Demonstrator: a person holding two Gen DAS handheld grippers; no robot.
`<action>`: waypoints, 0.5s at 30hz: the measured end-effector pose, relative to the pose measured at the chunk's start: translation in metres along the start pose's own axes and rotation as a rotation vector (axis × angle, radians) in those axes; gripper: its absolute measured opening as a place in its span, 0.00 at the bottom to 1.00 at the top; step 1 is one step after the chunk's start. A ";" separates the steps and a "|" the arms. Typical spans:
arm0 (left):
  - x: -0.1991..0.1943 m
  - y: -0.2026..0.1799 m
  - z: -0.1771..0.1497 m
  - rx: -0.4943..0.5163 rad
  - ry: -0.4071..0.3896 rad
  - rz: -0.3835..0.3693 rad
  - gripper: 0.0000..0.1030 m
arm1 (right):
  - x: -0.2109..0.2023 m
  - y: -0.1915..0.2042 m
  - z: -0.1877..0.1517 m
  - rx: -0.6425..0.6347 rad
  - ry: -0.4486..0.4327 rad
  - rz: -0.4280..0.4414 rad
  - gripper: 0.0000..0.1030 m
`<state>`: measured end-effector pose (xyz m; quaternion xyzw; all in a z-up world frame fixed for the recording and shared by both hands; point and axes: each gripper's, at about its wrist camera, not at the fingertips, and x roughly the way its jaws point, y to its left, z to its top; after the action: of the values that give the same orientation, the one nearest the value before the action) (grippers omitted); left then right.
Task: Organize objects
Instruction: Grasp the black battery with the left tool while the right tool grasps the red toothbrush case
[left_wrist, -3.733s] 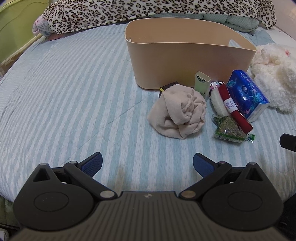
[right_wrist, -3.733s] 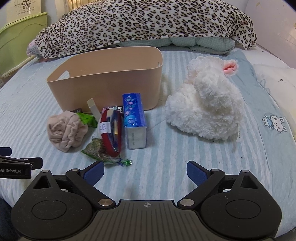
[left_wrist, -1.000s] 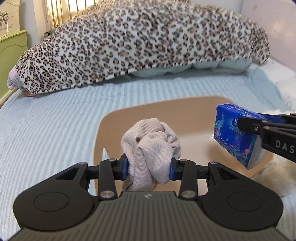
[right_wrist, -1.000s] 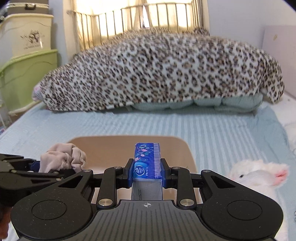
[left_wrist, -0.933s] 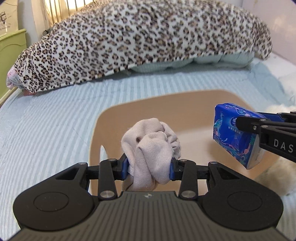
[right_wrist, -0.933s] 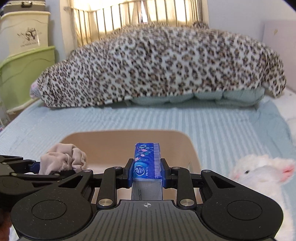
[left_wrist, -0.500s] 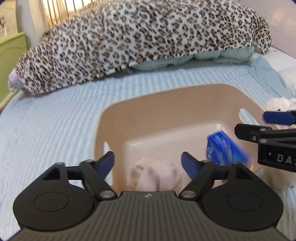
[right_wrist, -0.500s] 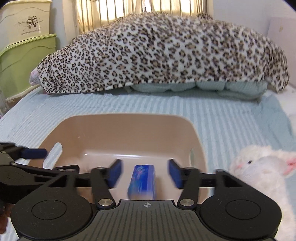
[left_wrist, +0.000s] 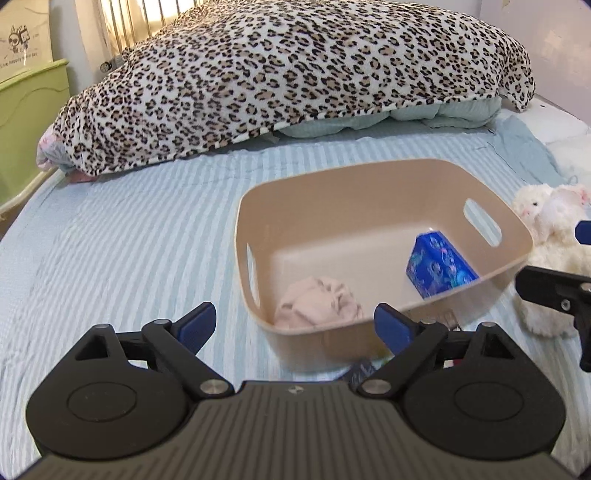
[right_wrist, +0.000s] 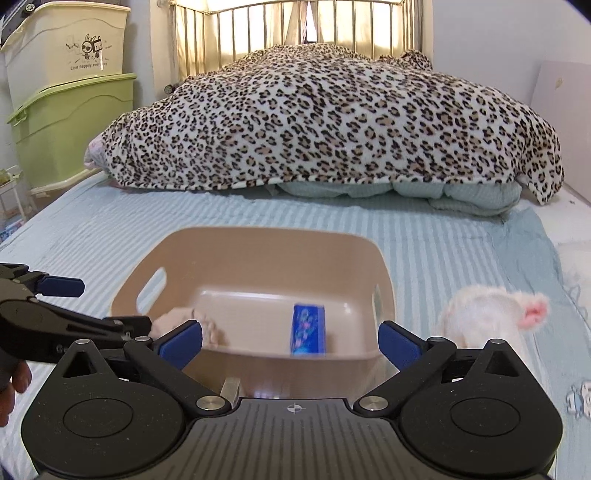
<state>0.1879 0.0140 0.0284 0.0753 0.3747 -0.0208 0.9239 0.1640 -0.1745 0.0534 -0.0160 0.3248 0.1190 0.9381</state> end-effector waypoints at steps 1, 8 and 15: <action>-0.002 0.001 -0.003 0.000 0.003 -0.001 0.90 | -0.003 0.000 -0.005 0.001 0.009 -0.001 1.00; 0.001 0.001 -0.032 0.007 0.049 -0.007 0.90 | -0.002 -0.006 -0.035 0.024 0.092 -0.004 1.00; 0.017 0.000 -0.064 0.006 0.089 -0.029 0.90 | 0.014 -0.013 -0.068 0.056 0.177 0.000 1.00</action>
<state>0.1561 0.0246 -0.0281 0.0733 0.4164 -0.0316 0.9057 0.1366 -0.1916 -0.0092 -0.0001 0.4097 0.1080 0.9058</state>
